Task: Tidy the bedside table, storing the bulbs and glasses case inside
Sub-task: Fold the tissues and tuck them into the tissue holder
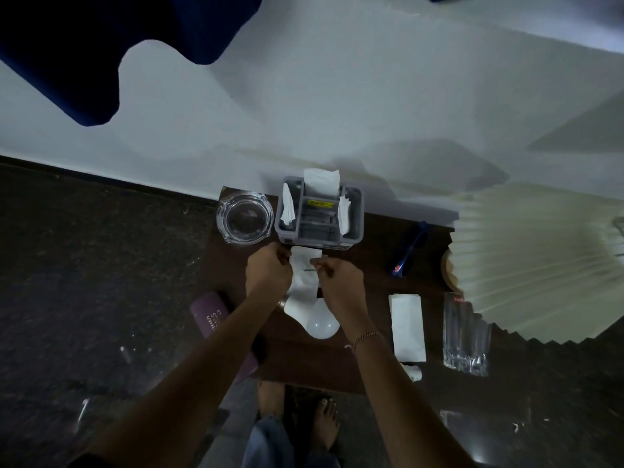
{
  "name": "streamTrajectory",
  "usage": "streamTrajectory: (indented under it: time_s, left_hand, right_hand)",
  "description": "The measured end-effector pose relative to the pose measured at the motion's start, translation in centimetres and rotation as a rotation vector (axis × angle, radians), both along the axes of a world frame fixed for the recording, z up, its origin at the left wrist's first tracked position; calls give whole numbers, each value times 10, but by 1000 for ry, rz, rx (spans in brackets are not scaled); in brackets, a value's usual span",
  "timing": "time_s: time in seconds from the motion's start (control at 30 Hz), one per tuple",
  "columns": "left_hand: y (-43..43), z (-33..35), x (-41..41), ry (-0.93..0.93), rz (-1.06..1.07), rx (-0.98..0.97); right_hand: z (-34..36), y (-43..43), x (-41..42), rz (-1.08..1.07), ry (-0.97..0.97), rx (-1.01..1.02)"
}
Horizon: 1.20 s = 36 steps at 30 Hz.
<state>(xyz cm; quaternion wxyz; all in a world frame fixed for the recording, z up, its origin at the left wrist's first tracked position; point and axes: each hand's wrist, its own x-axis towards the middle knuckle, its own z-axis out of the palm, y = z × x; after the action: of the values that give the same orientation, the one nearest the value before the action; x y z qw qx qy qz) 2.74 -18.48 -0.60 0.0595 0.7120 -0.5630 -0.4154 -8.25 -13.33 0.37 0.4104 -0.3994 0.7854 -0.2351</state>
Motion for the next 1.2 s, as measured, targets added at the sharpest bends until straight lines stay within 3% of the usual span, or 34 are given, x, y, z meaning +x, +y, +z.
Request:
streamTrajectory:
  time_s: [0.17, 0.77, 0.97, 1.2]
  left_hand:
    - [2, -7, -2, -145, -75, -49]
    - [8, -11, -13, -184, -150, -87]
    - [13, -4, -9, -207, -245, -201]
    - [19, 10, 0, -191, -455, -477]
  right_hand:
    - [-8, 2, -1, 59, 60, 12]
    - [-12, 21, -46, 74, 275, 111]
    - [1, 27, -46, -2, 273, -59]
    - [23, 23, -26, -42, 157, -204]
